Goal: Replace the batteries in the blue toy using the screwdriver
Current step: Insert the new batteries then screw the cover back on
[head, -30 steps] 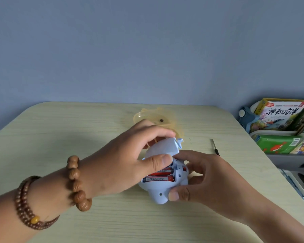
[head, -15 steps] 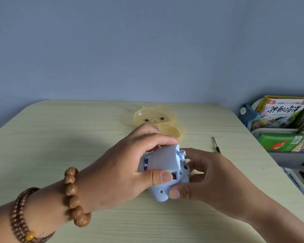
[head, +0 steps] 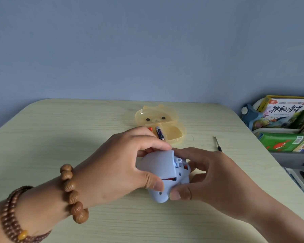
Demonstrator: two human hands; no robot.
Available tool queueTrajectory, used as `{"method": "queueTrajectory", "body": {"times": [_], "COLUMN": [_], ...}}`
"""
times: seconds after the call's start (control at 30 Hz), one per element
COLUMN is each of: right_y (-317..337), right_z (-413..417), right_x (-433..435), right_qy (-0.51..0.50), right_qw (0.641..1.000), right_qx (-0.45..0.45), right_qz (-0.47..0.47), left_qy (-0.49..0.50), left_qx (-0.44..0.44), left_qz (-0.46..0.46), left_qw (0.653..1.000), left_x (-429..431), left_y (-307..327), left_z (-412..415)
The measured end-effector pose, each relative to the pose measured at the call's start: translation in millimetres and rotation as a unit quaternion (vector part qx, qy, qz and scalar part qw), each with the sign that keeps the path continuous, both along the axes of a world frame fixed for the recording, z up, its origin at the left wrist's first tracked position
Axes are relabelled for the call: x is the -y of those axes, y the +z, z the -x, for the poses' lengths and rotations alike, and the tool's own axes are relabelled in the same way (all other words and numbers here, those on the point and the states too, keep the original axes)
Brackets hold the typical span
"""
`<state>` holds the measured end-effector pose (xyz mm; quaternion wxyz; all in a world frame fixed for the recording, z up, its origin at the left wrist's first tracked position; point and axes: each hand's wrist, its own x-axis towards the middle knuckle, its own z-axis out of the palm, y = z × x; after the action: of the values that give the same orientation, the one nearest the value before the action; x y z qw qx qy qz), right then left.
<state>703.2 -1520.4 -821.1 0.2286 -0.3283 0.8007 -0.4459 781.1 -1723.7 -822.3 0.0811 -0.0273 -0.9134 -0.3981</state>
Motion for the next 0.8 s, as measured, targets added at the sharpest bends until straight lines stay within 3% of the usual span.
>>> {"method": "queueTrajectory", "body": {"times": [0.13, 0.3, 0.47, 0.53, 0.8], "right_y": [1, -1, 5, 3, -1], "right_z": [-1, 1, 7, 9, 11], "right_x": [1, -3, -3, -2, 2], "right_qy": [0.001, 0.006, 0.049, 0.019, -0.015], "right_qw": [1.000, 0.998, 0.978, 0.967, 0.966], "right_qx": [-0.005, 0.061, 0.196, 0.241, 0.245], "right_qz": [0.001, -0.005, 0.061, 0.079, 0.078], "left_qy": [-0.002, 0.001, 0.020, 0.032, 0.035], "left_qx": [0.025, 0.044, 0.064, 0.072, 0.088], "left_qz": [-0.008, -0.020, 0.006, 0.027, 0.041], "left_qw": [1.000, 0.999, 0.998, 0.997, 0.995], "left_x": [5, 7, 4, 1, 1], "left_y": [0, -1, 6, 9, 6], "left_z": [1, 3, 5, 6, 7]}}
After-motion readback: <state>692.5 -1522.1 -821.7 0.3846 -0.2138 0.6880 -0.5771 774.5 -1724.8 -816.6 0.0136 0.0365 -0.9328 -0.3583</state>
